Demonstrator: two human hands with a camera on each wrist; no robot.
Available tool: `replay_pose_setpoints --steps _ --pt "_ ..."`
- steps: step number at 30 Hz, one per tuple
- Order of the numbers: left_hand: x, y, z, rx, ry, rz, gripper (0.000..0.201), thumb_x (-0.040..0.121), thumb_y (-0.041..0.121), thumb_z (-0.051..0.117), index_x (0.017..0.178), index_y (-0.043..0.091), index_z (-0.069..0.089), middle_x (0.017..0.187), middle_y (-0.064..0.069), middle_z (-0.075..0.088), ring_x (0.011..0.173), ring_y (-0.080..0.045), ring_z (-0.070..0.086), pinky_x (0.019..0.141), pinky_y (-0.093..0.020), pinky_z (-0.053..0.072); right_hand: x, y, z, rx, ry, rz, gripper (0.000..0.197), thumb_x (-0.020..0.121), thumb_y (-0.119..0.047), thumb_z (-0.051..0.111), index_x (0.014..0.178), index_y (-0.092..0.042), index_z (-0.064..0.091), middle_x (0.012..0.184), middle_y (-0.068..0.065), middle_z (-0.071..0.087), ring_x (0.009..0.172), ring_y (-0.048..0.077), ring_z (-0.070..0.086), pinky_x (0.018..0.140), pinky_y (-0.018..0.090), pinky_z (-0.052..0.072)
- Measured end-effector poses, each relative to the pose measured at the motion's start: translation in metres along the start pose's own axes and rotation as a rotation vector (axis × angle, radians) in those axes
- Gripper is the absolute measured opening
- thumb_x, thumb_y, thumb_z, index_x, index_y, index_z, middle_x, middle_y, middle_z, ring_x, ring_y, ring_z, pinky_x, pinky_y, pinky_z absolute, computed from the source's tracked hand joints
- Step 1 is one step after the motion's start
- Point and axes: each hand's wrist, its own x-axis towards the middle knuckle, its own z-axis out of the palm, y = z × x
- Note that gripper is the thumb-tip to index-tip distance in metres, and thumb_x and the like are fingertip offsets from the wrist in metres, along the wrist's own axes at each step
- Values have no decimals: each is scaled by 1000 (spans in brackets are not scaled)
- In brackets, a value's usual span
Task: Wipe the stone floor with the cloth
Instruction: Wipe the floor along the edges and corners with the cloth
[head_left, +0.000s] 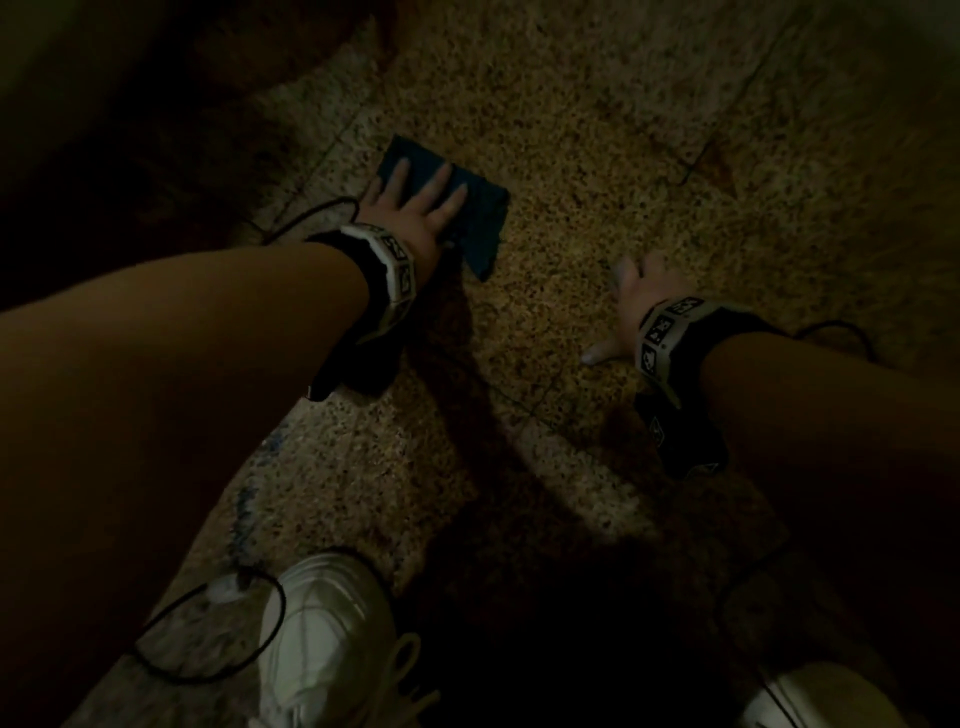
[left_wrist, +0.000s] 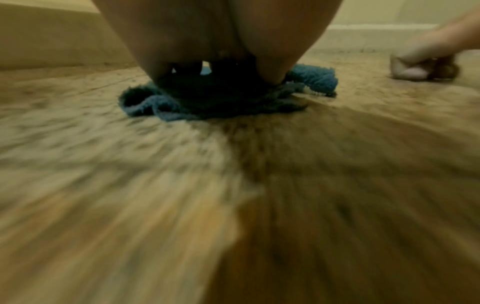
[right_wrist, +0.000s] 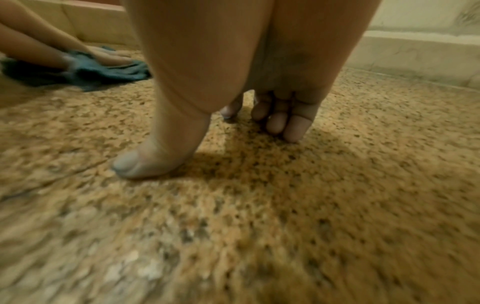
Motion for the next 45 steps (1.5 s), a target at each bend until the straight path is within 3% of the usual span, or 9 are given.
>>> replay_pose_setpoints --steps 11,17,22,25,30,35,38,42,45 --pt "-63 -37 53 56 -125 -68 66 103 29 27 144 39 -25 150 13 -34 143 -26 -23 117 -42 -1 -10 -16 -9 -104 52 -58 100 71 -65 67 143 -10 24 143 17 29 129 35 37 102 47 41" --pt "-64 -38 53 65 -106 -62 60 103 36 20 143 40 -25 151 13 -33 143 -26 -23 117 -42 1 -8 -61 -35 -24 49 -182 89 67 -66 71 129 -11 40 129 13 44 116 32 48 95 42 47" --pt "-55 -44 49 56 -70 -67 56 102 45 14 142 42 -25 150 16 -33 143 -23 -23 117 -41 7 -6 -69 -23 -111 102 -221 97 71 -65 68 140 -9 30 143 14 28 131 31 31 107 38 31" --pt "-39 -47 33 17 -32 -96 58 102 42 17 144 41 -23 152 15 -30 144 -24 -21 115 -44 14 -2 -71 -22 -92 63 -197 102 67 -64 72 141 -10 26 146 14 23 134 32 28 109 41 30" --pt "-7 -51 8 -66 17 -108 62 104 33 28 146 40 -17 154 12 -26 144 -27 -19 117 -44 1 2 -79 -29 -169 15 -180 107 64 -67 72 139 -7 25 141 16 28 130 33 32 106 43 33" --pt "2 -50 3 -127 45 -105 60 104 36 25 147 39 -16 155 11 -25 144 -28 -19 118 -44 -2 2 -82 -34 -201 -24 -156 108 63 -71 69 138 -7 24 141 15 29 130 31 32 104 40 34" --pt "-2 -50 2 -133 34 -108 58 104 39 23 148 38 -15 155 10 -26 144 -28 -18 117 -44 -1 -2 -77 -34 -205 1 -156 114 63 -70 71 145 -16 15 148 13 19 136 32 24 108 43 31" --pt "-8 -49 6 -157 26 -116 57 103 43 20 149 36 -14 155 9 -25 144 -28 -18 118 -44 -2 -13 -73 -35 -213 83 -178 132 63 -70 71 146 -32 -24 157 6 -16 145 32 -3 115 51 12" --pt "-15 -49 18 -165 54 -107 57 103 41 20 149 36 -14 156 8 -24 144 -29 -18 118 -44 -3 -10 -76 -38 -156 -17 -154 132 64 -66 73 145 -35 -26 155 2 -29 145 32 -13 115 56 12"
